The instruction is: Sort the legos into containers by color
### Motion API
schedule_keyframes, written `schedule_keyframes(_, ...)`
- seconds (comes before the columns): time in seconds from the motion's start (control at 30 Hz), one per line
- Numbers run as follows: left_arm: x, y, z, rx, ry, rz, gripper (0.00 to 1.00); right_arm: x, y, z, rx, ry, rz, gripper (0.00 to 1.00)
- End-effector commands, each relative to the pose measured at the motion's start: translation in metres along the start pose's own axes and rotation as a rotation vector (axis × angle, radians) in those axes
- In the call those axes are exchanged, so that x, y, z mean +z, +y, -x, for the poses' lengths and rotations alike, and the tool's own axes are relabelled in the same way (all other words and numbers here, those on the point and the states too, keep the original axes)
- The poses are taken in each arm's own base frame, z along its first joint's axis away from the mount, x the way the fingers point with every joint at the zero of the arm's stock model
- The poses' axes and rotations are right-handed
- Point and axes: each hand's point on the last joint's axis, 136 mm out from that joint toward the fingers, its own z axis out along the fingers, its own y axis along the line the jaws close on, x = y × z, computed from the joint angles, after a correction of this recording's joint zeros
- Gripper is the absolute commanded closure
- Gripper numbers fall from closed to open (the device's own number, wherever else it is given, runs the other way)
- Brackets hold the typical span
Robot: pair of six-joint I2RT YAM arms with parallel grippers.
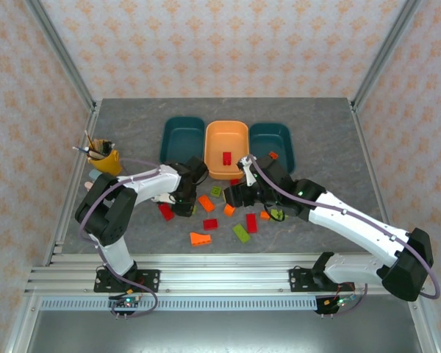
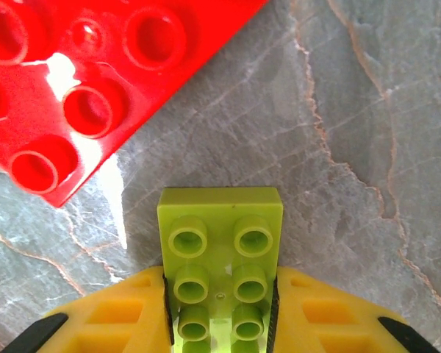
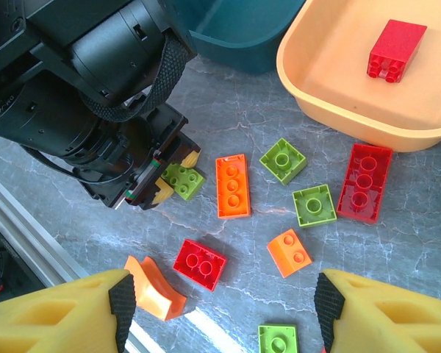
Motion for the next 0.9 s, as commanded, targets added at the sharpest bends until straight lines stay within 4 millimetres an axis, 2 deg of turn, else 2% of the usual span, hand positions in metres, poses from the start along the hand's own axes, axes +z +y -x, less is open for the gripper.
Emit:
schedule_keyframes(0.0, -0.012, -0.017, 0.017, 0.042, -0.088, -0.068, 0.75, -0.006, 0.002, 0.010, 0.007, -0.045, -0.008, 0.33)
schedule_keyframes(0.2, -0.053, -0.020, 0.030, 0.139, -0.137, -0.135, 0.75, -0.017, 0.000, 0.030, 0.012, -0.107, -0.041, 0.33)
schedule_keyframes(0.4, -0.102, -0.047, 0.040, 0.370, -0.198, -0.177, 0.74, -0.035, -0.004, 0.064, 0.087, -0.217, -0.077, 0.33)
schedule_keyframes(0.5, -0.114, -0.066, 0.049, 0.433, -0.201, -0.196, 0.74, -0.041, -0.013, 0.081, 0.160, -0.273, -0.091, 0.33)
schedule_keyframes(0.63, -0.130, -0.109, 0.064, 0.567, -0.244, -0.199, 0.72, -0.043, -0.029, 0.100, 0.273, -0.337, -0.102, 0.32)
schedule_keyframes(0.7, -0.134, -0.133, 0.071, 0.647, -0.278, -0.193, 0.71, -0.044, -0.038, 0.109, 0.326, -0.367, -0.110, 0.32)
schedule_keyframes(0.73, -0.132, -0.144, 0.074, 0.682, -0.283, -0.185, 0.70, -0.036, -0.046, 0.110, 0.363, -0.362, -0.126, 0.32)
schedule_keyframes(0.87, -0.100, -0.184, 0.074, 0.762, -0.213, -0.164, 0.68, -0.025, -0.073, 0.118, 0.529, -0.367, -0.152, 0.31)
